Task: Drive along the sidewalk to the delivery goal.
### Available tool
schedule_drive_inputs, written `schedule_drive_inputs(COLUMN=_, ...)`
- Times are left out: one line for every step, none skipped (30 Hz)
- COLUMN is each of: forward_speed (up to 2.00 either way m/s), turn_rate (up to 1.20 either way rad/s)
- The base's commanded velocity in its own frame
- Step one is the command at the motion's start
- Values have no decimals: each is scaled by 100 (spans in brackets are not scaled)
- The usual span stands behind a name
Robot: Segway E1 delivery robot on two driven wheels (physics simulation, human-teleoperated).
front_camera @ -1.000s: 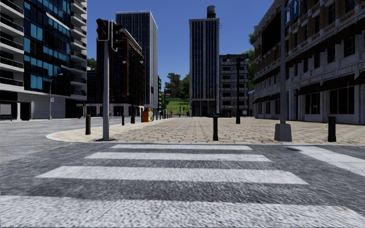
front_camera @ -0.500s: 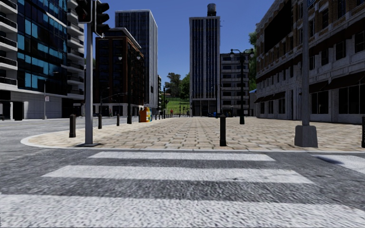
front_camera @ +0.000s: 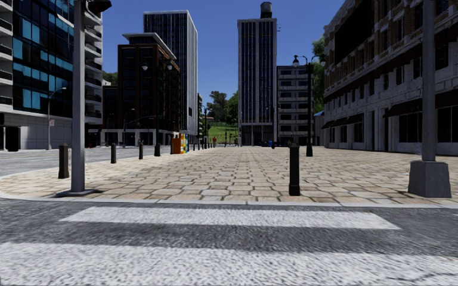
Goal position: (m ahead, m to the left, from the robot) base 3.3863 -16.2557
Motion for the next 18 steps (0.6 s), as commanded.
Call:
schedule_drive_inputs(forward_speed=200, turn_rate=0)
schedule_drive_inputs(forward_speed=200, turn_rate=0)
schedule_drive_inputs(forward_speed=200, turn_rate=0)
schedule_drive_inputs(forward_speed=200, turn_rate=0)
schedule_drive_inputs(forward_speed=200, turn_rate=0)
schedule_drive_inputs(forward_speed=200, turn_rate=0)
schedule_drive_inputs(forward_speed=200, turn_rate=0)
schedule_drive_inputs(forward_speed=200, turn_rate=0)
schedule_drive_inputs(forward_speed=200, turn_rate=0)
schedule_drive_inputs(forward_speed=200, turn_rate=0)
schedule_drive_inputs(forward_speed=200, turn_rate=0)
schedule_drive_inputs(forward_speed=200, turn_rate=0)
schedule_drive_inputs(forward_speed=200, turn_rate=0)
schedule_drive_inputs(forward_speed=200, turn_rate=0)
schedule_drive_inputs(forward_speed=200, turn_rate=0)
schedule_drive_inputs(forward_speed=200, turn_rate=0)
schedule_drive_inputs(forward_speed=200, turn_rate=0)
schedule_drive_inputs(forward_speed=200, turn_rate=0)
